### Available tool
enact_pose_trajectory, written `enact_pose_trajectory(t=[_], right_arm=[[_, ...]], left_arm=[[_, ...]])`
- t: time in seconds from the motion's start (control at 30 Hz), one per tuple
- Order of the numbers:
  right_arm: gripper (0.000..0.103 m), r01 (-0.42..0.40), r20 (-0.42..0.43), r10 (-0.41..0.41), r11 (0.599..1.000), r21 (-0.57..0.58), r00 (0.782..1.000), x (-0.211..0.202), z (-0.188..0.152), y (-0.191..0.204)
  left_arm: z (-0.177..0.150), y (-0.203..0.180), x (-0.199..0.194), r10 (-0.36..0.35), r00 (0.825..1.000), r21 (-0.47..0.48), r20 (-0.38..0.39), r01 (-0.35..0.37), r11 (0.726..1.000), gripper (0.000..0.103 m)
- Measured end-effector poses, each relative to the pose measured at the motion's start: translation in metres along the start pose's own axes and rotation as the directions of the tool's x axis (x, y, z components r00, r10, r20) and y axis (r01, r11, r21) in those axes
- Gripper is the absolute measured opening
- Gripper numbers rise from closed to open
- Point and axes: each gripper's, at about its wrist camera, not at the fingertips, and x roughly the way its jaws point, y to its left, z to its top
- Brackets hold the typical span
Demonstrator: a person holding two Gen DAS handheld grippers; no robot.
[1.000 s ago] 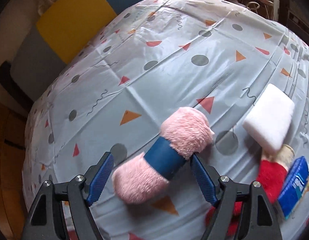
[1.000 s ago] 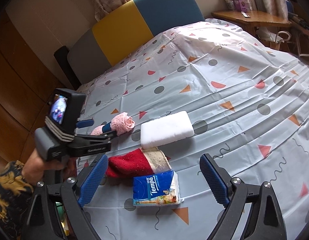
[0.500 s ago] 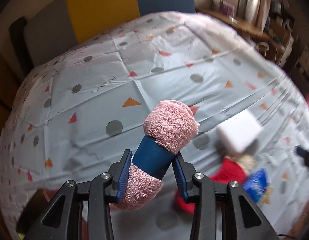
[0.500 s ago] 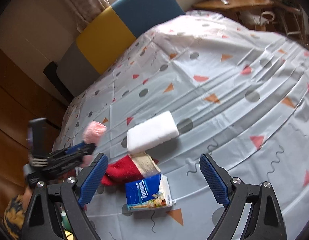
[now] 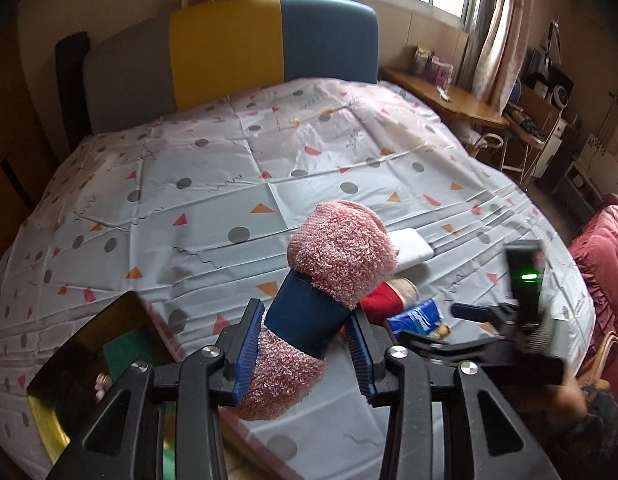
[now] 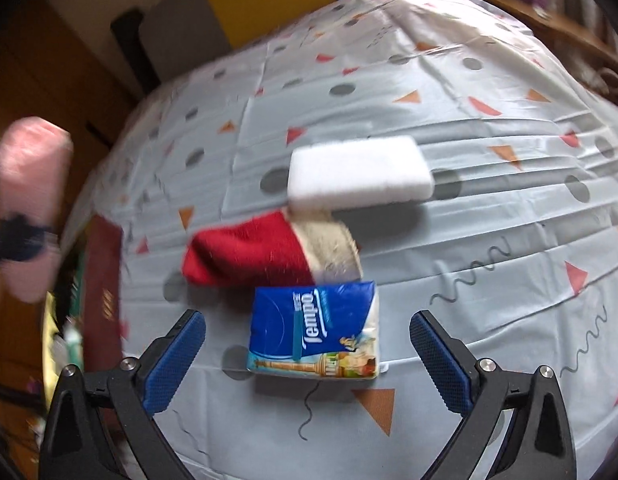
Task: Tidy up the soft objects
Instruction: 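Carry the towel to the tray with the left gripper while the right gripper grasps the blue Tempo tissue pack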
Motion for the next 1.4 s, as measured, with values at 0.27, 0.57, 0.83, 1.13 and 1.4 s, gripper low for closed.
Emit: enact_pose_trajectory(t=[0.27,0.57,0.83,1.13,1.4], right_arm=[[0.071,0.097,-0.014,-0.099,0.991,-0.095,0.995,0.016,-0.009,0.007],[0.073,0.078,-0.014,-0.079,0.993,-0.088,0.997,0.016,-0.009,0.004],[0.078,0.1,-0.002,-0.101,0.987,-0.126,0.995,0.021,-0.011,0.012],[0.086,0.116,-0.001,-0.118,0.979,-0.166,0.993,0.025,-0.015,0.017],[0.092,0.137,-0.003,-0.14,0.974,-0.182,0.99,0.029,-0.016,0.021]], left_arm=[[-0.041,0.032,-0.052,0.011,0.998,-0.104,0.069,-0.004,0.995,0.041],[-0.111,0.109,-0.098,0.172,0.981,-0.299,0.088,-0.139,0.944,0.041],[-0.171,0.149,-0.11,0.307,0.95,-0.405,0.049,-0.262,0.876,0.041],[-0.192,0.156,-0.106,0.322,0.946,-0.436,0.036,-0.275,0.857,0.041],[-0.202,0.161,-0.104,0.309,0.951,-0.469,0.019,-0.265,0.843,0.041]])
